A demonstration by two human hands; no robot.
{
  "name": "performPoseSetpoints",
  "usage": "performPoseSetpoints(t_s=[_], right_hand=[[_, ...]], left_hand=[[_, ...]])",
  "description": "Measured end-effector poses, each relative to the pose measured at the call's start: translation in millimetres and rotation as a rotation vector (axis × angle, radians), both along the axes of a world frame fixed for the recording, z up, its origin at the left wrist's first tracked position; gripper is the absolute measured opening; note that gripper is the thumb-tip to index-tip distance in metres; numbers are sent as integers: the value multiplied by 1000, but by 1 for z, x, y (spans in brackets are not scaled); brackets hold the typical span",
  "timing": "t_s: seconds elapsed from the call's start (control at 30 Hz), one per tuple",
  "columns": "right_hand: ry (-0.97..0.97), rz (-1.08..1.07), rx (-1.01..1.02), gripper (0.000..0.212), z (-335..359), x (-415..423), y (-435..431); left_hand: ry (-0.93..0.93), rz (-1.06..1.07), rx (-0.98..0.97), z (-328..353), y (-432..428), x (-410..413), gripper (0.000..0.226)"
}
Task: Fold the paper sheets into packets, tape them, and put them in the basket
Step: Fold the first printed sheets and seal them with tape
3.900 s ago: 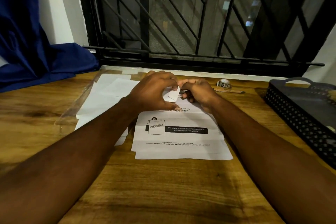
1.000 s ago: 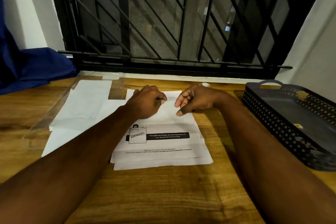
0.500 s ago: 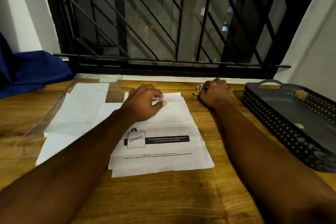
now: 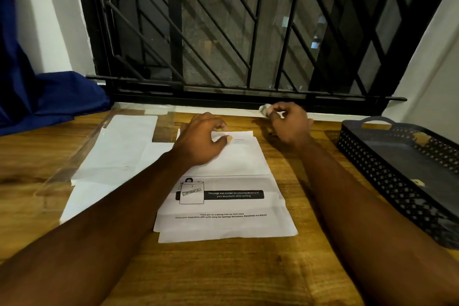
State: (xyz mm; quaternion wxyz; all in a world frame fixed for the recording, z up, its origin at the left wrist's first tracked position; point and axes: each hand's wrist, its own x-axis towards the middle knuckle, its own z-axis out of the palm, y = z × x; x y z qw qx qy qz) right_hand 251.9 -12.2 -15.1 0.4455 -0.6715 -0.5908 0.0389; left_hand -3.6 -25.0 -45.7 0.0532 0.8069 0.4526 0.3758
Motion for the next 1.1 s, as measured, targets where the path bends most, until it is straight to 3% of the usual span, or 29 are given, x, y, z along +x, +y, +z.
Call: performPoseSetpoints(t_s=[0.07,0.23,0.43,0.73,0.93,1.1], right_hand=[[254,224,-6,15,6,-22,-2],[478,605,-55,21,11,-68,-9],[615,705,-123,22,7,-85,-9],[624,617,-174,23,2,-83,-15],[624,554,-40,19,6,-86,-17],[569,544,-120,40,7,-89,-17]], left_hand=[[-117,0,-16,1,2,0,28],[-478,-23,-237,13,-3,1,42],[-745,-108,-241,20,-3,0,42],[-680,-87,-105,14,2,-3,42],[-571,-19,103,11,0,-4,44],[-440,46,226,9,-3,-5,48]])
